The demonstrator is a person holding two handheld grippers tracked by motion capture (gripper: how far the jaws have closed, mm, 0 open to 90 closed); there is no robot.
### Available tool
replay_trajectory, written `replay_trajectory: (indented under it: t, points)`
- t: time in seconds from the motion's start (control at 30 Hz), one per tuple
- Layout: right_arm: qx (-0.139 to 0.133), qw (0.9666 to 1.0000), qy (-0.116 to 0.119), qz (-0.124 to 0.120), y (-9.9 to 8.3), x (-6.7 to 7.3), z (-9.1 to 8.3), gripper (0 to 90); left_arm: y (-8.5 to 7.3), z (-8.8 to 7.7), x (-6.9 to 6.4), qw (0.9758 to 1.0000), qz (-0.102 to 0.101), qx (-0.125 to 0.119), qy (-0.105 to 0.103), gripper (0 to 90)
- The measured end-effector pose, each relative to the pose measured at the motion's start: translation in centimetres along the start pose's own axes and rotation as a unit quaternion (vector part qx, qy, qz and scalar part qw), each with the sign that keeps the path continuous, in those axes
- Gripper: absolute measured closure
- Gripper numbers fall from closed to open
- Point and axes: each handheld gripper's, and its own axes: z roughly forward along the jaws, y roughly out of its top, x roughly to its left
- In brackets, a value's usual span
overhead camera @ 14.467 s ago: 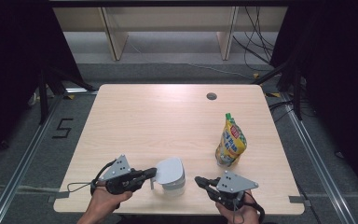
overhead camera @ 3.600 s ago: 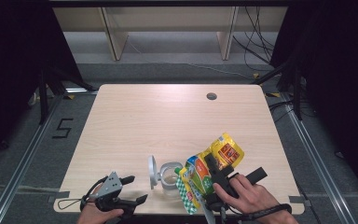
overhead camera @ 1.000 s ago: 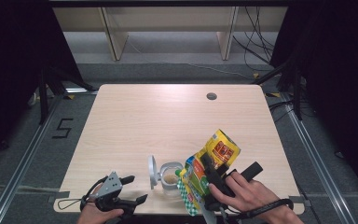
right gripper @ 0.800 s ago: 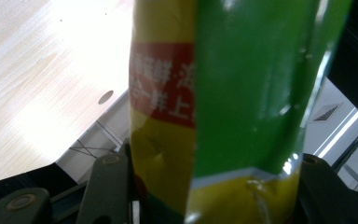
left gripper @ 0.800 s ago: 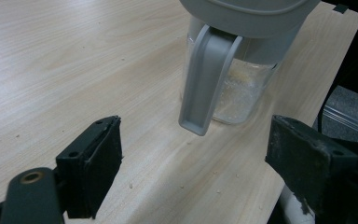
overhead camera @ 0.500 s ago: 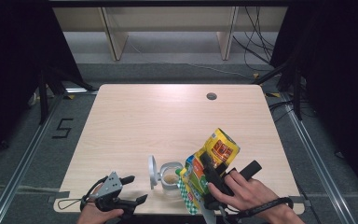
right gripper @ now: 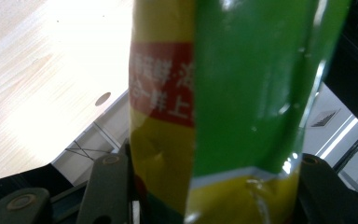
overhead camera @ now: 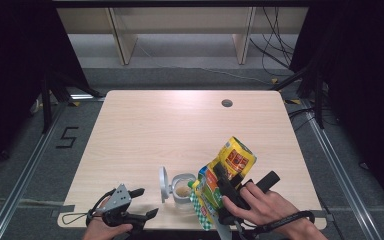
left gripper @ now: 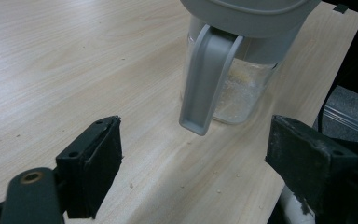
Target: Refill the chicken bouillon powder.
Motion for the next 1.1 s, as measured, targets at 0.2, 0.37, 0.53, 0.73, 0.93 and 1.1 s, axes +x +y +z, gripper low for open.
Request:
replay_trajectory:
  t: [0.2,0.37,0.53,0.73,0.93,1.1]
  points:
    - [-0.003,1.0000,0.001,-0.005,-0.04,-0.04,-0.07,52.8,0.01,0.03,-0.05,1.0000,-0.003,-0.006,-0.003,17.8]
    - [-0.004,1.0000,0.001,-0.004,-0.14,0.08,-0.11,53.0,0.01,0.11,0.01,0.9999,-0.001,-0.009,-0.005,17.8]
    - [-0.004,1.0000,0.003,-0.005,-0.35,0.08,-0.16,53.0,-0.09,0.17,-0.09,0.9999,-0.013,-0.007,-0.003,17.8]
    - [-0.004,1.0000,0.003,-0.005,-0.44,0.09,-0.16,53.1,-0.07,0.13,-0.11,0.9999,-0.012,-0.007,0.000,17.8]
    - [-0.006,1.0000,0.004,-0.006,-0.40,0.10,-0.09,53.2,0.01,0.10,0.06,1.0000,0.003,-0.007,-0.004,17.8]
    - [-0.010,0.9999,0.006,-0.001,-0.26,0.23,-0.06,53.5,0.02,0.13,0.04,1.0000,0.000,-0.009,-0.004,17.8]
